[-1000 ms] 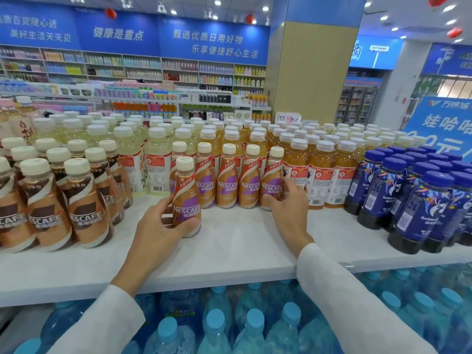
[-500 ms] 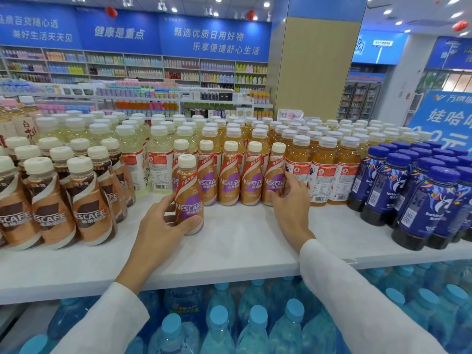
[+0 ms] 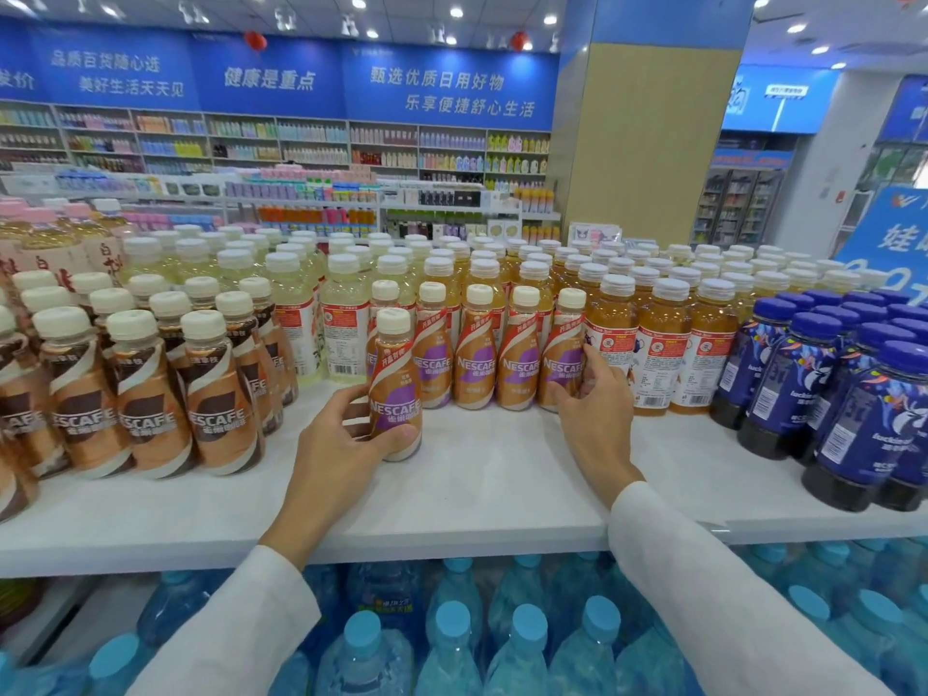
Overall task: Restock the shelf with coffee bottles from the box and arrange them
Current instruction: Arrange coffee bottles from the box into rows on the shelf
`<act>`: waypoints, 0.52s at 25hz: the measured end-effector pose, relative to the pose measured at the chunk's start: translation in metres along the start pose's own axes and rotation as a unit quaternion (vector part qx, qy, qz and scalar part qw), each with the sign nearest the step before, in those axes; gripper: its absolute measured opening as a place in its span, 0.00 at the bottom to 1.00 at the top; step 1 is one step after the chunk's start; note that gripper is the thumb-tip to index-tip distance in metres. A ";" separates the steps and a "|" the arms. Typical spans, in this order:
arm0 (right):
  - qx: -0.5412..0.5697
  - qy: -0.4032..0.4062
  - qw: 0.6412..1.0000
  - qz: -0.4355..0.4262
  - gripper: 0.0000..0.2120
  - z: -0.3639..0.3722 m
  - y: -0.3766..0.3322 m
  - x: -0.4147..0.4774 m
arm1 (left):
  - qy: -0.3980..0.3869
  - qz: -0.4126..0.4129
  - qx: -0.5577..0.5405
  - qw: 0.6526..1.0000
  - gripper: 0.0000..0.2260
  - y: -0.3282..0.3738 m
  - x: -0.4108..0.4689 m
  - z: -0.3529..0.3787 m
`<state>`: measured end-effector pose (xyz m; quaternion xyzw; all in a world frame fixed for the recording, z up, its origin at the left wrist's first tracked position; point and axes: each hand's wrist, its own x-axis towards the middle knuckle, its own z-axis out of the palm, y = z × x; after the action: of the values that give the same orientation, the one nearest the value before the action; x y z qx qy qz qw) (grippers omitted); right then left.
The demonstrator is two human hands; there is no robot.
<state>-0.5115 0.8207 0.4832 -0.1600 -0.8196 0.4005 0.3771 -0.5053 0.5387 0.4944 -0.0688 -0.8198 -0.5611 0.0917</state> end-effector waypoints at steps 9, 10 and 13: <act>-0.011 -0.021 0.999 -0.027 0.25 0.001 0.004 -0.010 | 0.048 0.007 -0.022 0.999 0.26 -0.001 0.013 0.008; -0.017 -0.022 0.999 -0.025 0.26 0.000 0.003 -0.011 | 0.053 0.006 -0.020 0.998 0.26 0.000 0.014 0.010; -0.021 -0.025 0.999 -0.016 0.28 0.000 -0.001 -0.013 | 0.055 0.003 -0.021 0.998 0.26 -0.002 0.019 0.012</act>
<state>-0.5028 0.8127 0.4777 -0.1446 -0.8398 0.3807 0.3591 -0.5250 0.5495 0.4928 -0.0423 -0.8014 -0.5807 0.1372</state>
